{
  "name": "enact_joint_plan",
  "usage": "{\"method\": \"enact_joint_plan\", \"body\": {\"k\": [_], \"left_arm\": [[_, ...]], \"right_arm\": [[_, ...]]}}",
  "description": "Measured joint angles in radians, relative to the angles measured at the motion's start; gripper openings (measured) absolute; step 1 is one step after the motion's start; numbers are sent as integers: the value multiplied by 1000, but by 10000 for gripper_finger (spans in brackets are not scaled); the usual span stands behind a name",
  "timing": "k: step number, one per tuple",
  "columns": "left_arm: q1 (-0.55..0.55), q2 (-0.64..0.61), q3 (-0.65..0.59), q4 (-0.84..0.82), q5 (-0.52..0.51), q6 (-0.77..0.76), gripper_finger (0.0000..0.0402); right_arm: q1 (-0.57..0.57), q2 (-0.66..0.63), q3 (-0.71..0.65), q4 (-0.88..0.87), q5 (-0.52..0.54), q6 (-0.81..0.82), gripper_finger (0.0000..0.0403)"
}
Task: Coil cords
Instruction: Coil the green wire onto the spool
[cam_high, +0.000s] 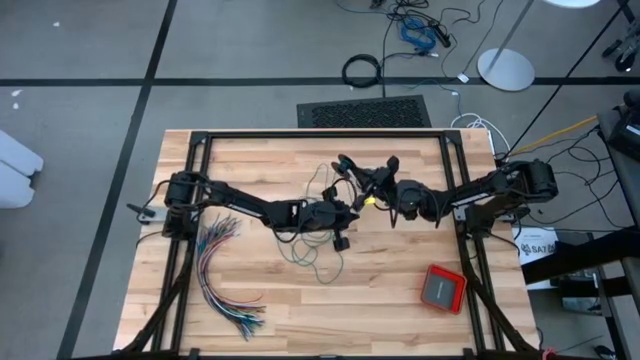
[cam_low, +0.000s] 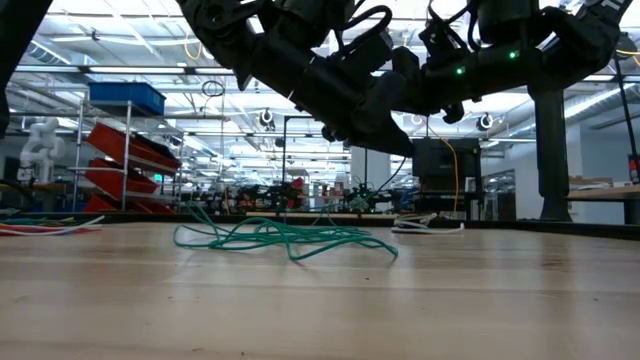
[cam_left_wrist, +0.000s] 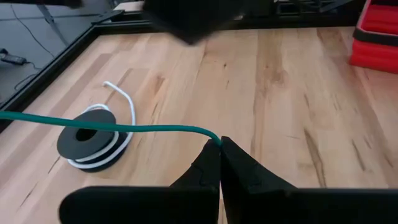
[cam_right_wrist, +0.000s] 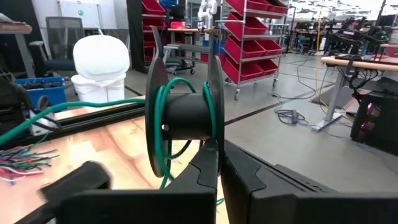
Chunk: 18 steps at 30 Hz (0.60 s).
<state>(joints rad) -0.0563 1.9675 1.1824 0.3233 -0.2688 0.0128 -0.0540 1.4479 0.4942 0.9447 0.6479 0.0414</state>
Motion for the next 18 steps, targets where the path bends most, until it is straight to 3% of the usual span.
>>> {"method": "enact_joint_plan", "body": {"k": [18], "left_arm": [[-48, -1, 54, -58, 32, 4, 0]], "right_arm": [[-52, 0, 0, -95, -3, 26, 0]]}}
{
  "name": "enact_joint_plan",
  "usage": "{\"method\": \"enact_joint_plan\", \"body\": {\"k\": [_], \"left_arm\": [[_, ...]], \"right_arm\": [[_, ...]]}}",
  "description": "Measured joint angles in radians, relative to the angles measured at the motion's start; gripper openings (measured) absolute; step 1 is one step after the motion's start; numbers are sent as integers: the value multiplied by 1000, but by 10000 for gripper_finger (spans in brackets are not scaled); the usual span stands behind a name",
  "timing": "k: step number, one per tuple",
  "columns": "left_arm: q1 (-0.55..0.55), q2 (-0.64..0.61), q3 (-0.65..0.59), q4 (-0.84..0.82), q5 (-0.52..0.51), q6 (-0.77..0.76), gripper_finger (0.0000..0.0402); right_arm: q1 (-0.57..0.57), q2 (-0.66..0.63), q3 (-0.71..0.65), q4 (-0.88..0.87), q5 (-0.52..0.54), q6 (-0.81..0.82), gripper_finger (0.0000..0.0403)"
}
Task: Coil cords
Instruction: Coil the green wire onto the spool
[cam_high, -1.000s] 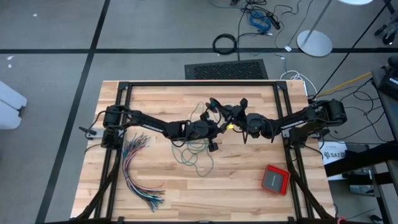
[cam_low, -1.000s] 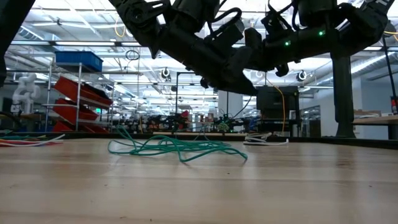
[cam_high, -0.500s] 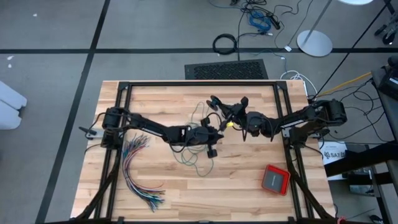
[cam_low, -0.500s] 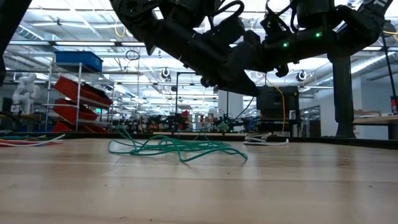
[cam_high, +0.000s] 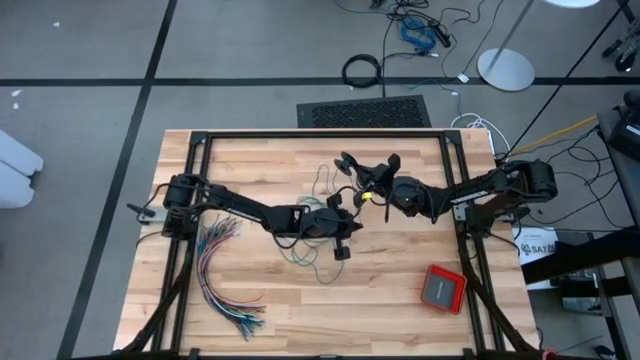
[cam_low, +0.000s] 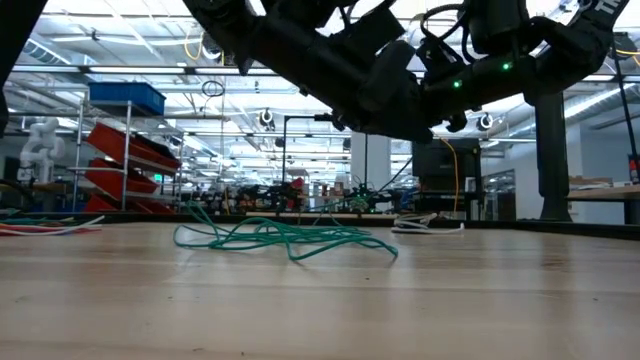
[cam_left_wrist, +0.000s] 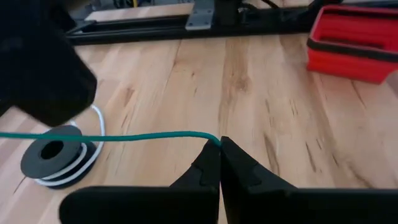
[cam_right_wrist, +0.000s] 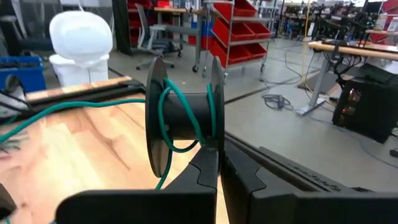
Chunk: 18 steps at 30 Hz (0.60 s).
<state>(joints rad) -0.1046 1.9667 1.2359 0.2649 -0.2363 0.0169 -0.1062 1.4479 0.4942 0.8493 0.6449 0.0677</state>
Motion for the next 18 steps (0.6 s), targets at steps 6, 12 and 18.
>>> {"method": "enact_joint_plan", "body": {"k": [6, 12, 18], "left_arm": [[-1, 0, 63, -178, 0, 44, 0], [-4, -1, 116, -359, 0, 101, 0], [-8, -50, 127, -466, -3, 169, 0]], "right_arm": [[1, 0, 0, -32, 0, 0, 0], [3, 0, 0, -90, -14, 0, 0], [9, 0, 0, -133, -21, -2, 0]]}}
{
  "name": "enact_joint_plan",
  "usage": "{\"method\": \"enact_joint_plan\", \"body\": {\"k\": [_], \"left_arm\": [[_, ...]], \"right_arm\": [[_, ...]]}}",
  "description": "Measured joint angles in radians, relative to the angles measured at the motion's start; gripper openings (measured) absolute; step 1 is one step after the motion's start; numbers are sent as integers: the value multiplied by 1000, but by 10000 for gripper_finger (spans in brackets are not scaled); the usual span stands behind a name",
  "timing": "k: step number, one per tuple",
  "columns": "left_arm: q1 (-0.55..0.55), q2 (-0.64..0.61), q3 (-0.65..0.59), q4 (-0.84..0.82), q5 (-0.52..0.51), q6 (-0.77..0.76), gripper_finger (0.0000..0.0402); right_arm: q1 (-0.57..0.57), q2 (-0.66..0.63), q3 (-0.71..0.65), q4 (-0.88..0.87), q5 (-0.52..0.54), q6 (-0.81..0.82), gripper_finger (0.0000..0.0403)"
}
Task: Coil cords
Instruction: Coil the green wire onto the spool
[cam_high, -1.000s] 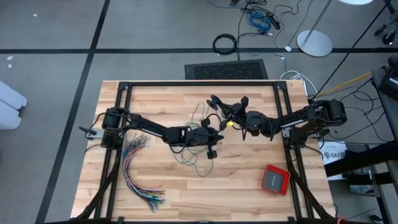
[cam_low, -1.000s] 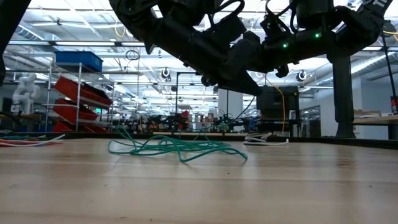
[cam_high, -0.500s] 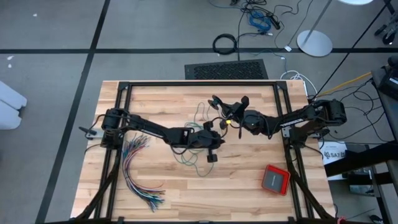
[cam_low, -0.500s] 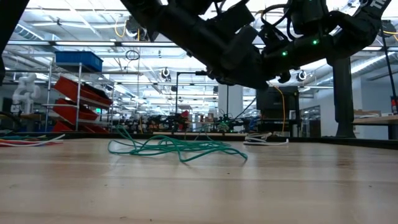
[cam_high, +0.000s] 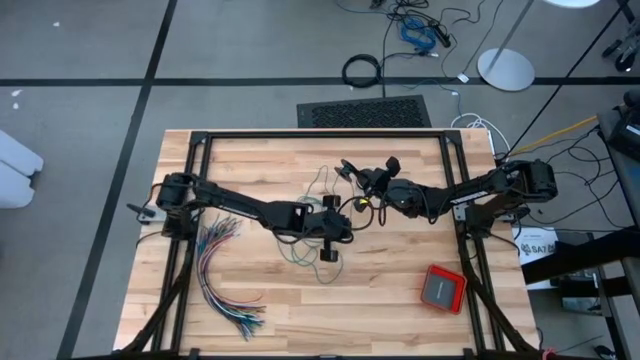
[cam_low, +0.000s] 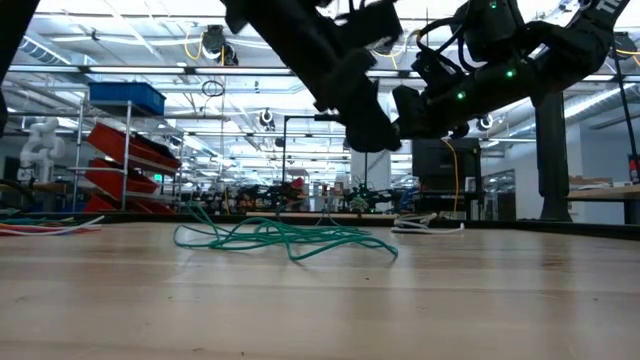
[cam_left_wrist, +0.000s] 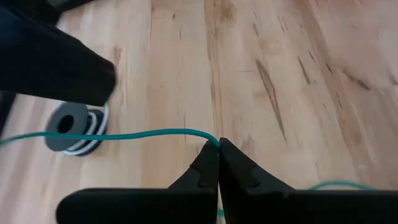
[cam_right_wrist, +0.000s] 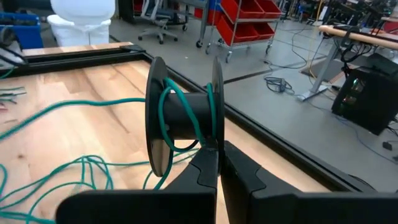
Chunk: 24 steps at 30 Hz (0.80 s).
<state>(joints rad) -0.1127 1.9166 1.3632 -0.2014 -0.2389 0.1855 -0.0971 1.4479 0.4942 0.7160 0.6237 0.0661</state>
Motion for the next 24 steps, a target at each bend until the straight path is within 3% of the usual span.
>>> {"method": "enact_joint_plan", "body": {"k": [8, 24], "left_arm": [[4, -85, 0, -82, -93, 111, 0], [99, -153, 1, -163, -166, 213, 0]], "right_arm": [[1, 0, 0, -18, -33, -16, 0], [29, 0, 0, -73, -77, -25, 0]]}}
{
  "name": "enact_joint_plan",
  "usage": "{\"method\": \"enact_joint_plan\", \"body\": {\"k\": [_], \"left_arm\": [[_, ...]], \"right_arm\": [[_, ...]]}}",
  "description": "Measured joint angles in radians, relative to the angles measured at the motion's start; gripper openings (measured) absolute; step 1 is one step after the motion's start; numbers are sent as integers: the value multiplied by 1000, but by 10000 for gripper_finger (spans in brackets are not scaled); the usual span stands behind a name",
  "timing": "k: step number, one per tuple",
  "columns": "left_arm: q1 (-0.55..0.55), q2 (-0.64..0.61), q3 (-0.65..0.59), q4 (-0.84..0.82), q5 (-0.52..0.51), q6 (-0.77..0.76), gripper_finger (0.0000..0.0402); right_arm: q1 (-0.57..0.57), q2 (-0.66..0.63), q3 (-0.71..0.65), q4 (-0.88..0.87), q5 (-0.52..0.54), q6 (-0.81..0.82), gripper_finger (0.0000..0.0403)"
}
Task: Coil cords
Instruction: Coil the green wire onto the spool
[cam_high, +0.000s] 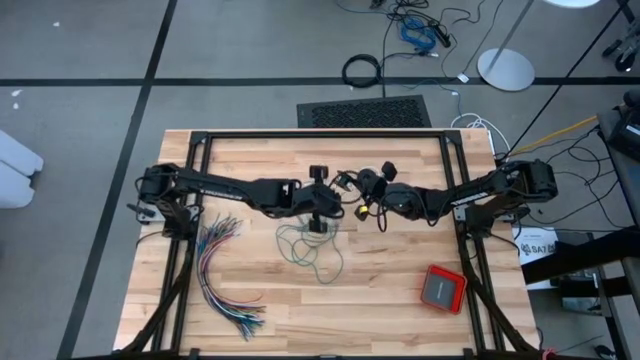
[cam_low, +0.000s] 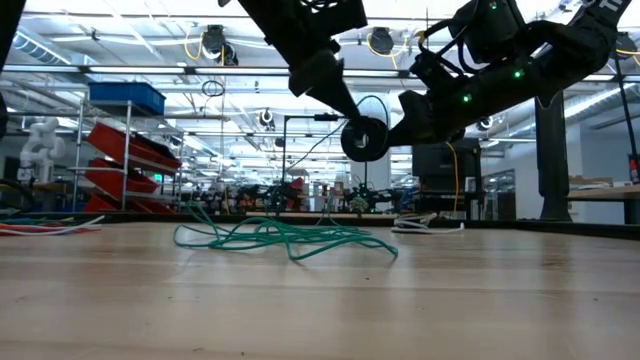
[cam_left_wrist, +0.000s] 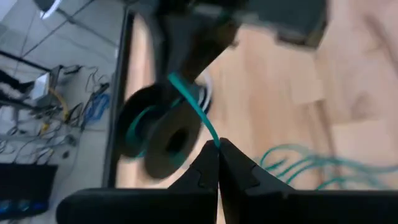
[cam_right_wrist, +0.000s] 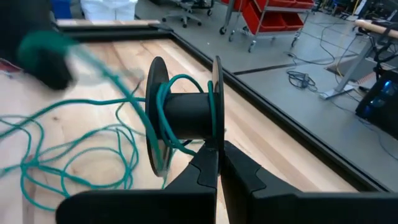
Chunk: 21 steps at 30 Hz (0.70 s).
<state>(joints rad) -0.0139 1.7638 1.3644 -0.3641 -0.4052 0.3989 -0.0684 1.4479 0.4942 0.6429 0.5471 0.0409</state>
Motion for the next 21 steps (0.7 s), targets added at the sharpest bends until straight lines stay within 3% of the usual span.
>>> {"method": "enact_joint_plan", "body": {"k": [12, 21], "left_arm": [[94, -38, 39, -165, -30, 3, 0], [173, -39, 2, -163, 19, -1, 0]], "right_arm": [[29, 0, 0, -31, 4, 25, 0], [72, 0, 0, 1, 37, 18, 0]]}}
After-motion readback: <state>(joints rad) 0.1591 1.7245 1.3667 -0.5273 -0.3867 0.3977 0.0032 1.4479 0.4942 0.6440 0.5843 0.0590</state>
